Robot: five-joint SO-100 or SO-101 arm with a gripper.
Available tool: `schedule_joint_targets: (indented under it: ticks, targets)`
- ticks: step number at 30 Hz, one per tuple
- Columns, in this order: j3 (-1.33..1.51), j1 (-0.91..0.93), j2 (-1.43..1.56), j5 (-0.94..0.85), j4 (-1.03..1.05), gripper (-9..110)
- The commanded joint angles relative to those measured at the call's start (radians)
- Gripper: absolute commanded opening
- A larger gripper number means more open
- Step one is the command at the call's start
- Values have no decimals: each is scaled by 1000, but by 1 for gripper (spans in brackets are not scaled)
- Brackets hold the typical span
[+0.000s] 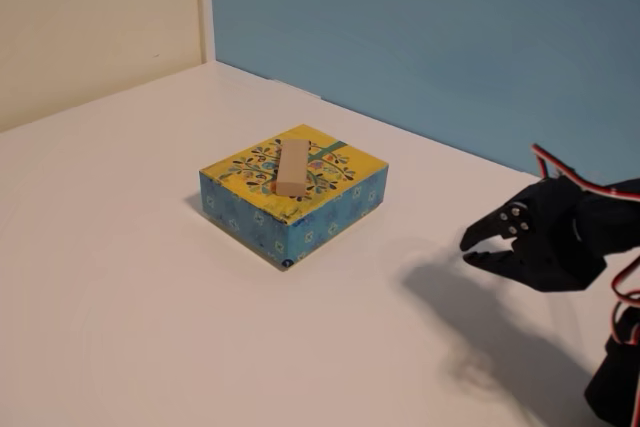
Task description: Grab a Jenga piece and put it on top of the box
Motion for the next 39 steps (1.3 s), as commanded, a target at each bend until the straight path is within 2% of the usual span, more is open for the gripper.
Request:
schedule_joint_targets:
  ticks: [1, 14, 39]
  targets:
    - [-54, -11, 8, 6, 37, 0]
    - [-141, -20, 8, -60, 370, 0]
    - [-141, -23, 8, -61, 368, 0]
